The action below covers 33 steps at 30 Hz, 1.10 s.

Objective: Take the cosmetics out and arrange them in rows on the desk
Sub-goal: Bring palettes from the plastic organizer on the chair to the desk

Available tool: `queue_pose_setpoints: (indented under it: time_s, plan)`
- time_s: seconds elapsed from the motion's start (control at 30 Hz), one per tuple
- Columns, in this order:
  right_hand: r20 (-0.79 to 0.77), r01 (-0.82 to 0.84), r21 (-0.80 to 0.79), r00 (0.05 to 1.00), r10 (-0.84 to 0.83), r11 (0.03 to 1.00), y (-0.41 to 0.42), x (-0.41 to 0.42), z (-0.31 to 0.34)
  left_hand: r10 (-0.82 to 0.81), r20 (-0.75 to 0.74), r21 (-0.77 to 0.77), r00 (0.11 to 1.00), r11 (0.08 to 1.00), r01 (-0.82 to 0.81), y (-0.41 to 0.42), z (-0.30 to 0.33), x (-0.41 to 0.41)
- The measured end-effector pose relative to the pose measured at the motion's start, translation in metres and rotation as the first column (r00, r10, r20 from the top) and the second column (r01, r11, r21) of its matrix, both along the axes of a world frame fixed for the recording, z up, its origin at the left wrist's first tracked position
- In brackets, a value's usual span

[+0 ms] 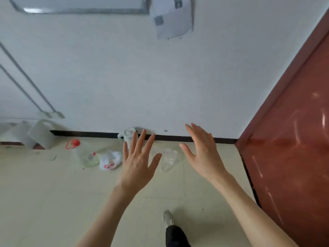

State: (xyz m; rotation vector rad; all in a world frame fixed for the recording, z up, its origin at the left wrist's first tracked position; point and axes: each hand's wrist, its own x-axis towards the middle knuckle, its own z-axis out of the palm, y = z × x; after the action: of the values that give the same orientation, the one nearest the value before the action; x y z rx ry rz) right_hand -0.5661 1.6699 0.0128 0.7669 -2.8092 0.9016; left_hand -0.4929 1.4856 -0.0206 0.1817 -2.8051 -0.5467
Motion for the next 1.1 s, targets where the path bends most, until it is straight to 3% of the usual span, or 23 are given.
queue_pose_setpoints:
  time_s: [0.13,0.3,0.57,0.87,1.1]
  plan:
    - [0.016,-0.222,0.016,0.975,0.221,0.975,-0.088,-0.048,-0.012,0.231,0.034,0.071,0.972,0.970,-0.233,-0.064,-0.010,-0.011]
    - [0.045,-0.479,0.043,0.878,0.477,0.877,-0.202,-0.087,-0.017,0.484,0.098,0.078,0.869,0.867,-0.492,-0.133,-0.020,-0.010]
    - [0.122,-0.794,0.087,0.608,0.784,0.602,-0.375,-0.082,-0.026,0.836,0.142,0.002,0.530,0.536,-0.844,-0.237,-0.020,0.041]
    - [0.166,-0.941,0.223,0.295,0.941,0.256,-0.574,-0.001,-0.050,0.959,0.232,-0.015,0.162,0.171,-0.985,-0.361,-0.045,0.132]
    - [0.139,-0.966,0.193,0.199,0.970,0.171,-0.743,0.087,-0.051,0.969,0.240,-0.027,0.060,0.069,-0.997,-0.503,-0.044,0.211]
